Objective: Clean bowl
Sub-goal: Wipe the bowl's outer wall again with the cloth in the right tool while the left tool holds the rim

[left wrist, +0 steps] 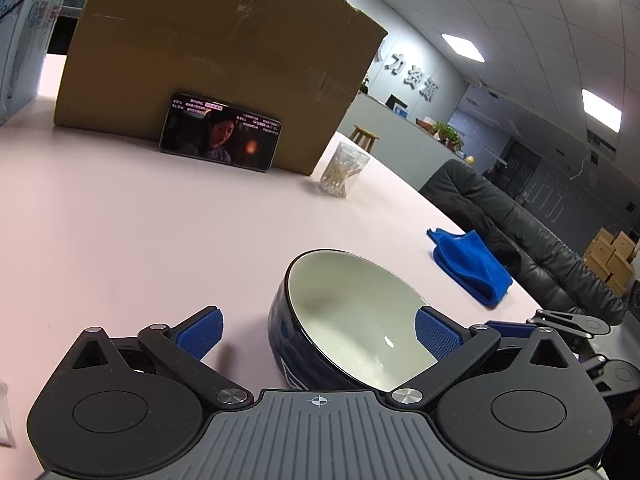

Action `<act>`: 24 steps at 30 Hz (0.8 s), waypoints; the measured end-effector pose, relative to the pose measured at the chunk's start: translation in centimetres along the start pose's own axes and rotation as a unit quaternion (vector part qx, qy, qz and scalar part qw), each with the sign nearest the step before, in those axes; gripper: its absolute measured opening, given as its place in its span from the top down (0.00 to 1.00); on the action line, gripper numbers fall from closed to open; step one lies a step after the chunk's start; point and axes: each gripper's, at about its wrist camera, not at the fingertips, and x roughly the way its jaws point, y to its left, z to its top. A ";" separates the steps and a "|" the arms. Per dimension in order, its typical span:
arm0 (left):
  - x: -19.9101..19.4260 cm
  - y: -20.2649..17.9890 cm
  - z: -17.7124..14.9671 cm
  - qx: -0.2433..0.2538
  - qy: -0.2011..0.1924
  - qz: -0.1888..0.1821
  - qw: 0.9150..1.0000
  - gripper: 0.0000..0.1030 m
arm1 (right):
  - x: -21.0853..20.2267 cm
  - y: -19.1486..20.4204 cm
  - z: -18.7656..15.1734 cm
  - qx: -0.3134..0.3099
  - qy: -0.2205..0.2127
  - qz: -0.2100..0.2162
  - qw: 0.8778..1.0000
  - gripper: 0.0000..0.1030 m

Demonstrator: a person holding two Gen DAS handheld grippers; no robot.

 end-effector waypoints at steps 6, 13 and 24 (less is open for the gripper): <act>0.1 -0.1 -0.2 -0.001 0.001 -0.004 1.000 0.00 | 1.7 2.3 -0.4 -0.064 0.043 0.008 0.997 0.40; 0.3 0.2 -0.3 -0.005 0.002 0.002 1.000 0.00 | 2.3 0.7 -0.6 -0.039 0.066 -0.009 0.997 0.76; 1.1 -0.9 -0.8 0.034 0.015 0.053 0.998 0.00 | 2.0 1.7 -0.3 0.004 0.023 0.125 0.992 0.87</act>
